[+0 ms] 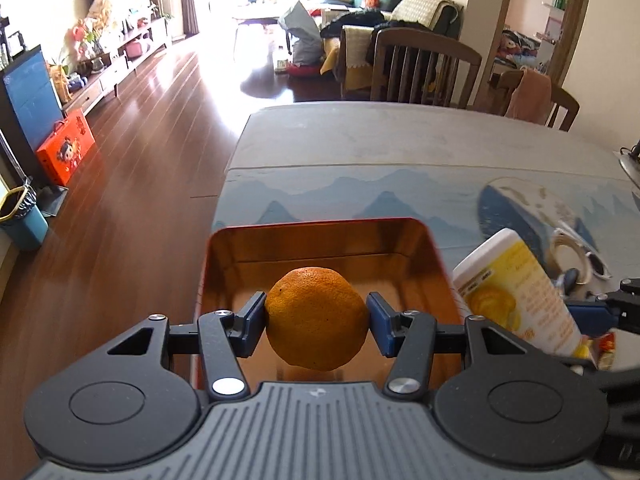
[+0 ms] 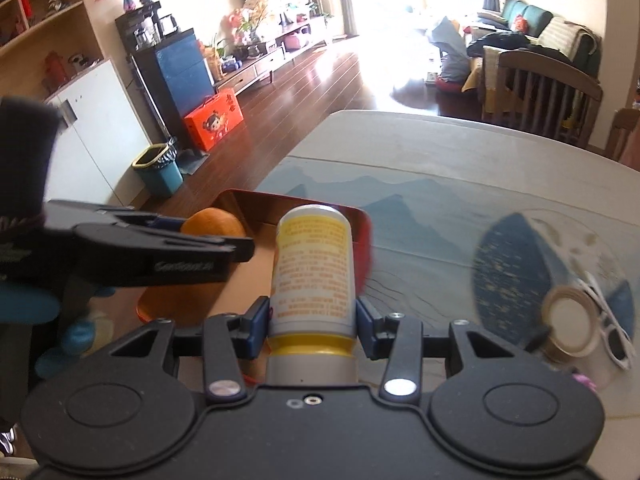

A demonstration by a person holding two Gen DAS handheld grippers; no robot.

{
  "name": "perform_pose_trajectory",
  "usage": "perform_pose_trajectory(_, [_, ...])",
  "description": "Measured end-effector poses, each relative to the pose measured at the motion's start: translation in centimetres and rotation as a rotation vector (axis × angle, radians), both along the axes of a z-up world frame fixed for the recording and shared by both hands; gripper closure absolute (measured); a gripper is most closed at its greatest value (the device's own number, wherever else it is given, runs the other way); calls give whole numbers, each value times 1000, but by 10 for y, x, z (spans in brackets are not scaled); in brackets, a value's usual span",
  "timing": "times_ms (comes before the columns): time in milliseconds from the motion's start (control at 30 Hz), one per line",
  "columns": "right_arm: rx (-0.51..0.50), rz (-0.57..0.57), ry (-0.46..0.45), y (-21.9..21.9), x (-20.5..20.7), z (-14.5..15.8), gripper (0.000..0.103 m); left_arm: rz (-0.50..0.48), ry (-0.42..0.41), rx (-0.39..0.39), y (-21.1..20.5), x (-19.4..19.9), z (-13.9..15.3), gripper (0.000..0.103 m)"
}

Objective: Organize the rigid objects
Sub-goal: 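Lower and release the orange from the left tool while the right tool releases the bottle into the box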

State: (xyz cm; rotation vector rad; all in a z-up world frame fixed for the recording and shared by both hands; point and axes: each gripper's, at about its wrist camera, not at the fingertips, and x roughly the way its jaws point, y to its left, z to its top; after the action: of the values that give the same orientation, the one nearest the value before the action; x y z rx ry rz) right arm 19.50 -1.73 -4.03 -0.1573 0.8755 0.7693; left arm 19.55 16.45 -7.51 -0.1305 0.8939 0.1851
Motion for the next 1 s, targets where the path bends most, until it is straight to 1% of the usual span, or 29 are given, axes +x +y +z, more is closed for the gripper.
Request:
perform_pose_trajectory(67, [-28, 5, -5, 17, 1, -6, 59, 6, 13, 12, 10, 7, -6, 50])
perform_pose_trajectory(133, [-67, 10, -18, 32, 3, -13, 59, -10, 18, 18, 15, 13, -11, 50])
perform_pose_trajectory(267, [-146, 47, -54, 56, 3, -29, 59, -22, 38, 3, 30, 25, -21, 50])
perform_pose_trajectory(433, [-213, 81, -56, 80, 3, -44, 59, -42, 65, -7, 38, 33, -33, 50])
perform_pose_trajectory(667, [-255, 90, -25, 92, 1, -57, 59, -53, 81, -23, 42, 41, -45, 50])
perform_pose_trajectory(767, [-266, 97, -19, 97, -2, -59, 59, -68, 81, -10, 40, 43, -46, 50])
perform_pose_trajectory(900, [-275, 92, -8, 97, -4, -62, 59, -79, 90, -25, 40, 44, -49, 50])
perform_pose_trajectory(1000, [-272, 86, -4, 97, -5, -60, 59, -86, 95, -2, 35, 45, -50, 49])
